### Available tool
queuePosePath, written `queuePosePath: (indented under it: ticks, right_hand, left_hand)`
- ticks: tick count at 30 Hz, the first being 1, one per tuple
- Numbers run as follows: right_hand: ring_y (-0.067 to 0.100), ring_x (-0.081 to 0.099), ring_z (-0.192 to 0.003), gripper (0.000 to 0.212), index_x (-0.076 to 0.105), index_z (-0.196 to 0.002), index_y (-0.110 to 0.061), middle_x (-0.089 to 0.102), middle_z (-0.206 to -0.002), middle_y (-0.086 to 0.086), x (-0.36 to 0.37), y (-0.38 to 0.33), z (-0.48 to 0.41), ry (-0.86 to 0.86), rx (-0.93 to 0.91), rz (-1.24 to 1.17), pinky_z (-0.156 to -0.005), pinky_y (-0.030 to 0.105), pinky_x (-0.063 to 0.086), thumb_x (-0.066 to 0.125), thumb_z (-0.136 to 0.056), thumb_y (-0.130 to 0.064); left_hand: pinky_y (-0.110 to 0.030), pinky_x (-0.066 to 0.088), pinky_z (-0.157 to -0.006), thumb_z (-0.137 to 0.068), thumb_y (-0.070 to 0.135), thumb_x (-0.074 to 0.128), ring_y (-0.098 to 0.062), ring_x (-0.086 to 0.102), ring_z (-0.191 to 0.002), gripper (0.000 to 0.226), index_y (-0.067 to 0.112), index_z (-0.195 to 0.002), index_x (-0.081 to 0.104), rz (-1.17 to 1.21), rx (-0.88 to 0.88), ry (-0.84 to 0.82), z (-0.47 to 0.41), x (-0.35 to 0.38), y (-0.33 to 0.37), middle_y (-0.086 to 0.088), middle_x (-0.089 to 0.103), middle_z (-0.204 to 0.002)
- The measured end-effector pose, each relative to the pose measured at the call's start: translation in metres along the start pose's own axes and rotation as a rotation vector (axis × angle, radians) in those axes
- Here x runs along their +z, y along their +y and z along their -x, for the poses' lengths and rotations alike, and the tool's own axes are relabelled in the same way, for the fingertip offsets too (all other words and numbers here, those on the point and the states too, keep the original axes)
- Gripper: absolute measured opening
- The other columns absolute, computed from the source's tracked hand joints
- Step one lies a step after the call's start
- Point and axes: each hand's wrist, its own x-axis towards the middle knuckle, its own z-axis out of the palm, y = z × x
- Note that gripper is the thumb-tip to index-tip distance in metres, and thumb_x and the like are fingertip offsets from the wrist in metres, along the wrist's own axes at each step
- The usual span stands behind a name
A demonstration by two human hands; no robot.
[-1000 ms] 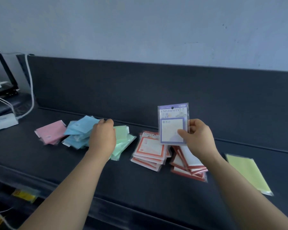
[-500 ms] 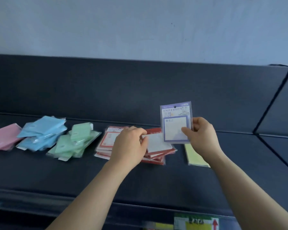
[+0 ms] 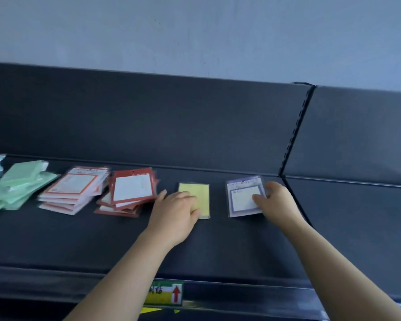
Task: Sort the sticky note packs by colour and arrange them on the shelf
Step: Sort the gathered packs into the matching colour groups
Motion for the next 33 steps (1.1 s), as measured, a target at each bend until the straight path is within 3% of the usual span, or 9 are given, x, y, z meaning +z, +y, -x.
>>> queuePosePath:
  ticks: [3,5,9,12,14,16,19,23,33]
  right_hand:
    - [0.018,0.058,-0.081,0.027,0.059,-0.097,-0.012,0.064,-0.099,0.006,0.003,0.008,-0.004,-0.075,-0.026,0.102,-0.054,0.025,0.039,0.069,-0.081,-0.032]
    - [0.020,0.054,-0.089,0.031,0.054,-0.087,-0.017,0.057,-0.101,0.006,0.007,0.008,-0.003,-0.077,-0.049,0.227,-0.057,0.026,0.037,0.067,-0.079,-0.043]
    - [0.028,0.043,-0.107,0.046,0.056,-0.101,-0.013,0.047,-0.111,0.008,0.010,0.008,0.002,-0.053,-0.089,0.435,-0.088,0.033,0.039,0.059,-0.082,-0.055]
    - [0.026,0.045,-0.104,0.037,0.053,-0.097,-0.014,0.047,-0.106,0.004,0.005,0.008,0.007,-0.014,-0.147,0.409,-0.083,0.032,0.039,0.057,-0.086,-0.049]
    - [0.025,0.049,-0.101,0.029,0.052,-0.094,-0.012,0.051,-0.103,0.003,0.001,0.008,0.009,0.018,-0.203,0.382,-0.076,0.031,0.037,0.053,-0.090,-0.042]
    - [0.025,0.051,-0.104,0.029,0.057,-0.104,-0.010,0.056,-0.110,0.004,-0.005,0.007,0.012,0.042,-0.245,0.358,-0.077,0.031,0.039,0.051,-0.093,-0.036]
    - [0.027,0.052,-0.111,0.039,0.055,-0.118,-0.001,0.057,-0.121,0.008,-0.017,0.009,0.017,0.081,-0.237,0.362,-0.087,0.035,0.043,0.049,-0.096,-0.032]
    - [0.029,0.054,-0.109,0.040,0.053,-0.120,-0.002,0.058,-0.123,0.009,-0.040,0.019,0.021,0.141,-0.205,0.388,-0.084,0.038,0.048,0.048,-0.097,-0.033]
    - [0.028,0.056,-0.107,0.034,0.058,-0.118,-0.006,0.063,-0.117,0.007,-0.131,0.089,0.024,0.307,-0.164,0.460,-0.087,0.034,0.044,0.048,-0.097,-0.031]
  left_hand:
    - [-0.037,0.008,-0.117,-0.100,0.043,0.038,-0.007,0.040,-0.133,0.038,0.026,-0.130,0.054,-0.050,-0.031,-0.005,0.000,0.002,0.003,0.012,0.049,-0.140]
    - [-0.035,0.012,-0.116,-0.100,0.042,0.040,-0.009,0.047,-0.125,0.033,0.023,-0.121,0.056,-0.040,-0.057,-0.009,0.000,0.002,0.004,0.011,0.056,-0.131]
    - [-0.033,0.028,-0.104,-0.099,0.039,0.042,-0.017,0.055,-0.107,0.026,0.019,-0.109,0.055,-0.048,-0.082,-0.029,-0.001,0.001,0.006,0.007,0.061,-0.116]
    - [-0.032,0.034,-0.079,-0.100,0.034,0.040,-0.022,0.056,-0.093,0.026,0.015,-0.106,0.056,-0.051,-0.094,-0.010,-0.001,-0.003,0.010,0.003,0.061,-0.111]
    - [-0.035,0.042,-0.081,-0.100,0.034,0.040,-0.024,0.057,-0.097,0.030,0.012,-0.111,0.058,-0.005,-0.119,0.017,-0.002,-0.006,0.015,0.000,0.060,-0.115]
    - [-0.039,0.046,-0.086,-0.100,0.035,0.040,-0.025,0.057,-0.105,0.034,0.011,-0.117,0.058,0.049,-0.124,0.048,-0.004,-0.009,0.021,-0.001,0.059,-0.120]
    - [-0.037,0.047,-0.087,-0.099,0.034,0.044,-0.023,0.056,-0.110,0.033,0.014,-0.119,0.059,0.136,-0.115,0.101,-0.012,-0.016,0.036,0.002,0.060,-0.119]
    - [-0.031,0.043,-0.087,-0.098,0.036,0.047,-0.020,0.053,-0.114,0.036,0.021,-0.129,0.057,0.234,-0.091,0.145,-0.027,-0.020,0.062,0.005,0.060,-0.122]
    - [-0.030,0.045,-0.082,-0.097,0.034,0.049,-0.015,0.054,-0.105,0.027,0.023,-0.117,0.064,0.361,0.058,0.156,-0.054,0.002,0.171,0.008,0.063,-0.107]
